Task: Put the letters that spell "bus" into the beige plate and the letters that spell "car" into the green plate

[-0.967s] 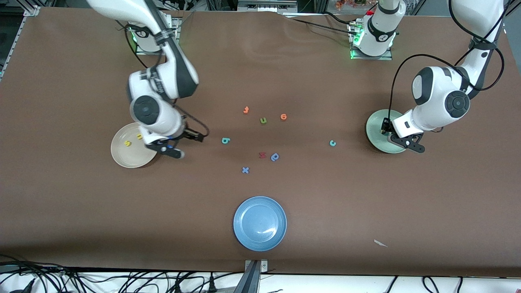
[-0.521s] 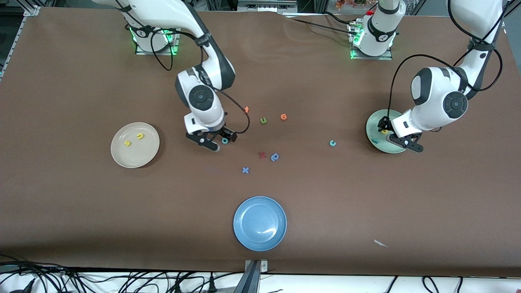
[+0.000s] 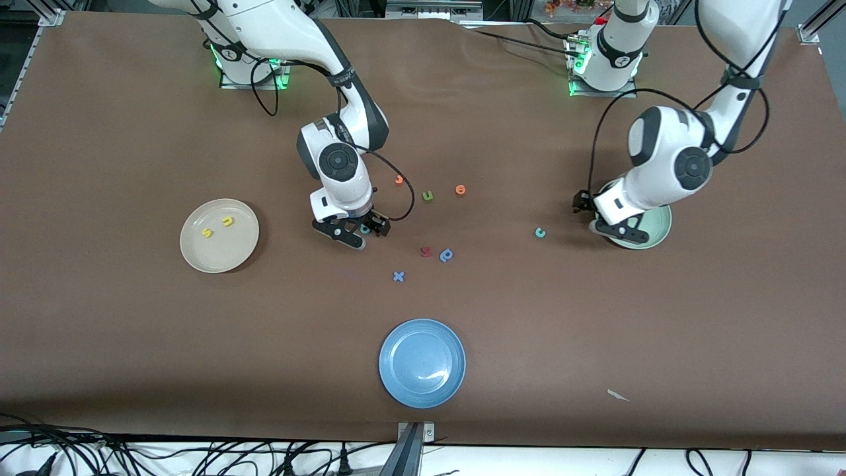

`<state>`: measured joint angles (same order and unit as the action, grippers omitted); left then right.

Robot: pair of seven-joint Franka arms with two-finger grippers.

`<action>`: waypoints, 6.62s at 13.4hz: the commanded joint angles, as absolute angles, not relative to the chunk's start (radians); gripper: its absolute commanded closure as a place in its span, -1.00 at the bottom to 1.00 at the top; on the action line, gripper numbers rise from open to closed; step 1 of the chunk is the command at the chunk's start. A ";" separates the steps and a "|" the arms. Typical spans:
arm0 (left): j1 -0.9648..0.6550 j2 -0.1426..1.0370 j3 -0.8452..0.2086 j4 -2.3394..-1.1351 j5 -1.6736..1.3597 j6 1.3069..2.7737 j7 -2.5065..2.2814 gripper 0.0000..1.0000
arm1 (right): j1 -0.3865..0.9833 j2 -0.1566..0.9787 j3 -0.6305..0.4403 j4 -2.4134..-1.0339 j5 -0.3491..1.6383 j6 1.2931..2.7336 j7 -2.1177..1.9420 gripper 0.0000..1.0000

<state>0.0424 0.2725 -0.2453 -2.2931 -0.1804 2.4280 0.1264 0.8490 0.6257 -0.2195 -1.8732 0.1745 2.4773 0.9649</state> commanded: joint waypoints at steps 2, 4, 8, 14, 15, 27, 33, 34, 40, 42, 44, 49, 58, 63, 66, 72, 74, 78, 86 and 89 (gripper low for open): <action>-0.024 0.374 -0.250 -2.255 -0.210 2.571 0.107 -0.34 | 0.865 0.646 -0.230 -1.876 0.184 2.499 0.962 -0.44; -0.035 0.374 -0.255 -2.240 -0.207 2.582 0.109 -0.33 | 0.867 0.649 -0.229 -1.876 0.184 2.499 0.962 -0.40; -0.060 0.390 -0.285 -2.218 -0.206 2.601 0.107 -0.33 | 0.867 0.653 -0.229 -1.876 0.186 2.497 0.960 -0.28; -0.084 0.436 -0.284 -2.220 -0.123 2.660 0.109 -0.34 | 0.867 0.653 -0.229 -1.876 0.186 2.491 0.953 0.14; -0.084 0.440 -0.284 -2.220 -0.121 2.660 0.109 -0.34 | 0.867 0.652 -0.229 -1.876 0.186 2.491 0.947 0.31; -0.087 0.471 -0.282 -2.220 -0.109 2.691 0.110 -0.12 | 0.861 0.554 -0.437 -1.766 0.183 2.082 0.593 0.66; -0.086 0.471 -0.281 -2.220 -0.075 2.691 0.118 0.60 | 0.830 0.538 -0.630 -1.796 0.187 1.997 0.191 0.66; -0.086 0.471 -0.281 -2.220 -0.075 2.691 0.118 0.62 | 0.815 0.538 -0.644 -1.811 0.187 1.999 0.134 0.66; -0.037 0.344 -0.273 -2.233 -0.072 2.576 0.117 1.00 | 0.712 0.581 -0.643 -1.862 0.224 2.074 -0.038 0.40; 0.012 0.261 -0.273 -2.232 -0.072 2.464 0.117 1.00 | 0.712 0.580 -0.643 -1.859 0.248 2.074 -0.038 -0.98; 0.069 0.212 -0.258 -2.232 -0.071 2.366 0.176 1.00 | 0.712 0.578 -0.643 -1.848 0.258 2.062 -0.037 -0.98; 0.072 0.187 -0.046 -2.241 -0.072 2.258 0.526 1.00 | 0.710 0.552 -0.693 -1.673 0.288 1.874 -0.038 -0.99; 0.074 0.183 0.052 -2.315 -0.051 2.244 0.637 -0.46 | 0.650 0.554 -0.851 -1.249 0.403 1.370 -0.002 -0.99; 0.072 0.179 0.051 -2.307 -0.051 2.240 0.627 -1.00 | 0.709 0.532 -0.851 -1.243 0.344 1.365 0.015 -1.00; 0.060 0.115 0.044 -2.237 -0.081 2.209 0.634 -1.00 | 0.710 0.532 -0.851 -1.243 0.344 1.380 0.014 -1.00; 0.041 0.031 0.041 -1.898 -0.034 1.847 0.611 -1.00 | 0.669 0.532 -0.822 -1.241 0.347 1.388 0.018 -1.00; 0.040 0.015 0.012 -1.794 -0.002 1.737 0.609 -1.00 | 0.582 0.531 -0.712 -1.194 0.328 1.375 0.044 -1.00; 0.040 -0.009 -0.055 -1.574 0.057 1.487 0.418 -1.00 | 0.370 0.494 -0.428 -1.164 0.188 1.376 0.067 -1.00; 0.037 -0.009 -0.061 -1.485 0.014 1.385 0.166 -1.00 | 0.115 0.267 -0.078 -1.478 -0.006 1.630 0.107 -0.99; 0.031 -0.005 -0.077 -1.483 0.014 1.376 0.100 -1.00 | 0.058 0.233 -0.020 -1.526 -0.008 1.690 0.103 -1.00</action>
